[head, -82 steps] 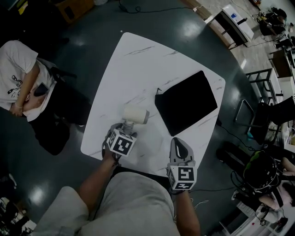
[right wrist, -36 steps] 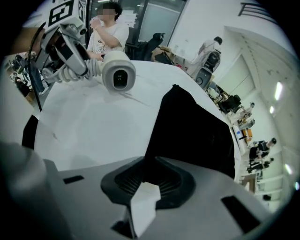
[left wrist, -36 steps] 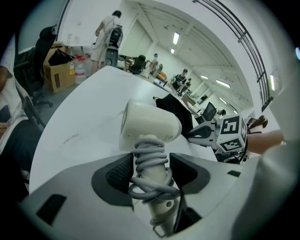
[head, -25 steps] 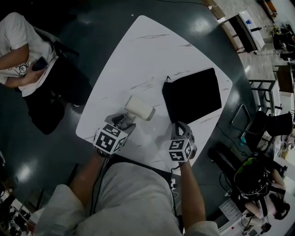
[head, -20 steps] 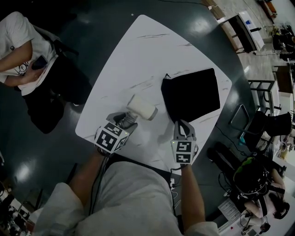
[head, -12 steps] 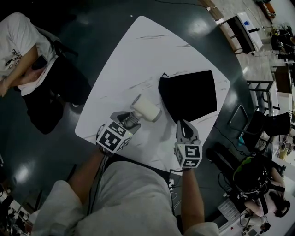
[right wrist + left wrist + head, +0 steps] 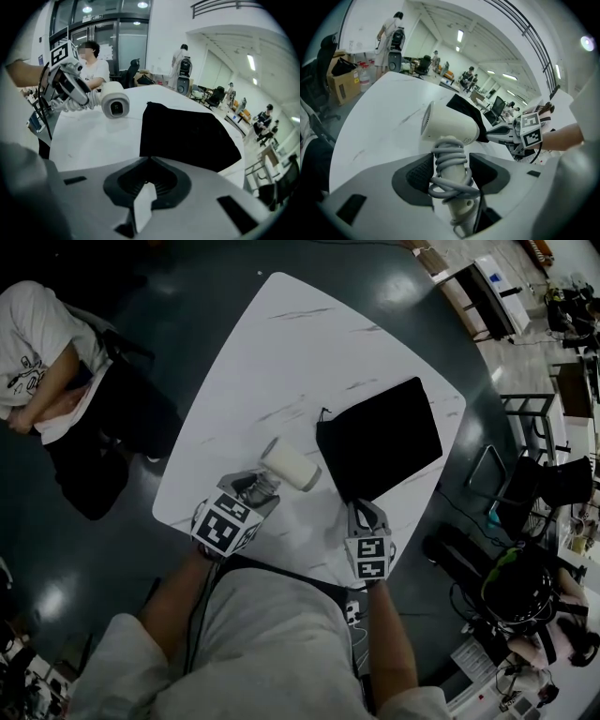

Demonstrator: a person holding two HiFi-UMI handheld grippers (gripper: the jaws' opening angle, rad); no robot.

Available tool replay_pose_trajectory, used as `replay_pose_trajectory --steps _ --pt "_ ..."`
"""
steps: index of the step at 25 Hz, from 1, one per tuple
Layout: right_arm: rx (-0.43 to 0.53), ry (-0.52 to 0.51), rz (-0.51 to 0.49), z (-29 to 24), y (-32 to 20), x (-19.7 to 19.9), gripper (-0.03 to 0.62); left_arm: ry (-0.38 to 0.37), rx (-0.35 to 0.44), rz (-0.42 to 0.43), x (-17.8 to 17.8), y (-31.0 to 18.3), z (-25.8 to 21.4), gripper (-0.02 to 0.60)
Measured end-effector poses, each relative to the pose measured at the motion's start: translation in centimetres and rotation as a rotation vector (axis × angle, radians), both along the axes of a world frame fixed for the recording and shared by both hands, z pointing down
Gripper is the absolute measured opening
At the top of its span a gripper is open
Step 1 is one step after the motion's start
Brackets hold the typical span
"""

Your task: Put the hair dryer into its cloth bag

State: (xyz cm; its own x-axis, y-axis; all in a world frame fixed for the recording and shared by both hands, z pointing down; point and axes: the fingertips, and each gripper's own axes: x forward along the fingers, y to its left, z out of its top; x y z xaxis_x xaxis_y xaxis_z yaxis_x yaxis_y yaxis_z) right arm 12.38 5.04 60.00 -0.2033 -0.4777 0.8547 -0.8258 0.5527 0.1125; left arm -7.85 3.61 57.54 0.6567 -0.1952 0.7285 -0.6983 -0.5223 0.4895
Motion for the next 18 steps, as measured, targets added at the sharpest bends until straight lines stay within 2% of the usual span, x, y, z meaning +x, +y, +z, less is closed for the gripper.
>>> replay_pose_trajectory --steps 4,6,10,13,15,18 --pt "-0.065 0.079 -0.061 1.1 1.1 -0.2 0.031 0.0 -0.009 0.005 0.0 0.7 -0.5 0.244" --pt "-0.074 0.101 -0.096 1.1 1.3 -0.8 0.187 0.002 -0.007 0.005 0.0 0.6 -0.5 0.244" --pt "-0.013 0.079 -0.122 -1.0 -0.1 -2.5 0.179 0.01 -0.002 -0.007 0.0 0.3 -0.5 0.244" --pt "0.006 0.083 -0.133 -1.3 -2.3 -3.4 0.126 0.008 -0.005 -0.015 -0.2 0.3 -0.6 0.244" --pt "-0.011 0.096 -0.144 -0.6 -3.7 -3.7 0.098 0.006 -0.008 -0.019 -0.5 0.4 -0.6 0.244" --pt "-0.061 0.114 -0.177 0.5 -4.5 -4.0 0.098 0.002 -0.012 -0.025 -0.8 0.5 -0.8 0.242"
